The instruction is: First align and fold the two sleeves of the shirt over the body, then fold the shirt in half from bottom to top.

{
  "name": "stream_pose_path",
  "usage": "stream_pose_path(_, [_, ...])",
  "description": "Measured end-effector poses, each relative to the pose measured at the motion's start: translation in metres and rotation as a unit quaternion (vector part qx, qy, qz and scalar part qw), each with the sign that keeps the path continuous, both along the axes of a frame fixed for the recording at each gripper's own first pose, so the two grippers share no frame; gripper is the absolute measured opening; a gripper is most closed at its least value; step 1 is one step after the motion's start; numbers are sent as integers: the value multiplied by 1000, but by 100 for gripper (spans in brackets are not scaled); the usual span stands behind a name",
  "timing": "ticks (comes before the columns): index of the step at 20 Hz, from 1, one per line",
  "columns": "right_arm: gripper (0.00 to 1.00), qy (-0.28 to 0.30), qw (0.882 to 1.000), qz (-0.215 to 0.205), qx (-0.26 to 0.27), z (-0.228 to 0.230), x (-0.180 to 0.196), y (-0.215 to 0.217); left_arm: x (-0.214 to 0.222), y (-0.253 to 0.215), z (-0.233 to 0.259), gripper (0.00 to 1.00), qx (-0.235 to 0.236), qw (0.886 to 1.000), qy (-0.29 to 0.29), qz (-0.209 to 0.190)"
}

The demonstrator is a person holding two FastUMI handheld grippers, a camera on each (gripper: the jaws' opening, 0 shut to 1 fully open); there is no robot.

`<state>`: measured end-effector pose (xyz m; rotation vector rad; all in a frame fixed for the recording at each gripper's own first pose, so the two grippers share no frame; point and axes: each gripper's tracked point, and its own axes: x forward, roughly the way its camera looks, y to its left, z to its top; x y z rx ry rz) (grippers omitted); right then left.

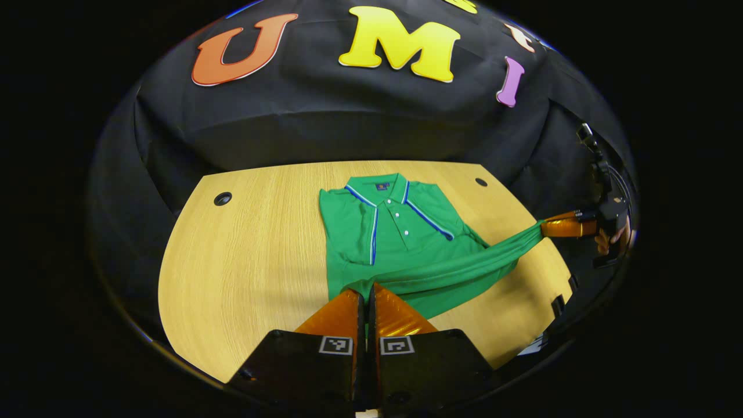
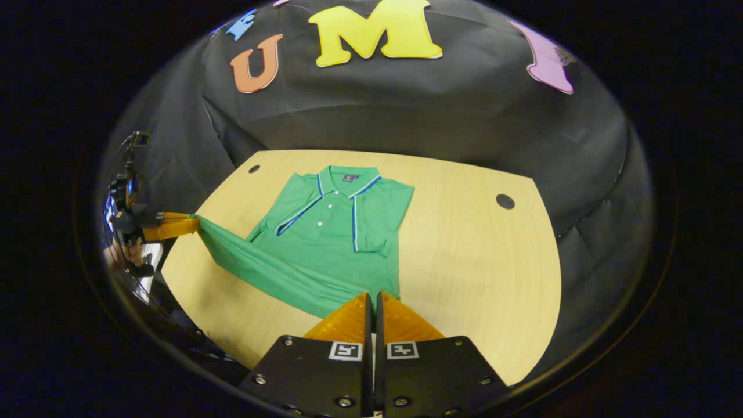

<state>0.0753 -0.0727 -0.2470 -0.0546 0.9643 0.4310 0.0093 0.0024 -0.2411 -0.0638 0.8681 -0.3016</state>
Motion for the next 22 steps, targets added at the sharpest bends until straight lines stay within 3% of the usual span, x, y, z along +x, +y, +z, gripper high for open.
stream_pose_path(4, [1,-9,1000,-1,-1,4,32,9,36,-4,7,4,-8,1000,-20,-2])
stream_pose_path(12, [1,-49,998,-24,11,14,120,22,115,17,8,3,-4,998,-54,34])
stream_pose_path(18, [1,-70,997,-39,15,-4,183,38,175,21,-9,0,-7,996,-70,62])
stream_pose_path(22, [1,-89,994,-54,25,-26,223,47,208,22,-34,3,4,994,-85,73])
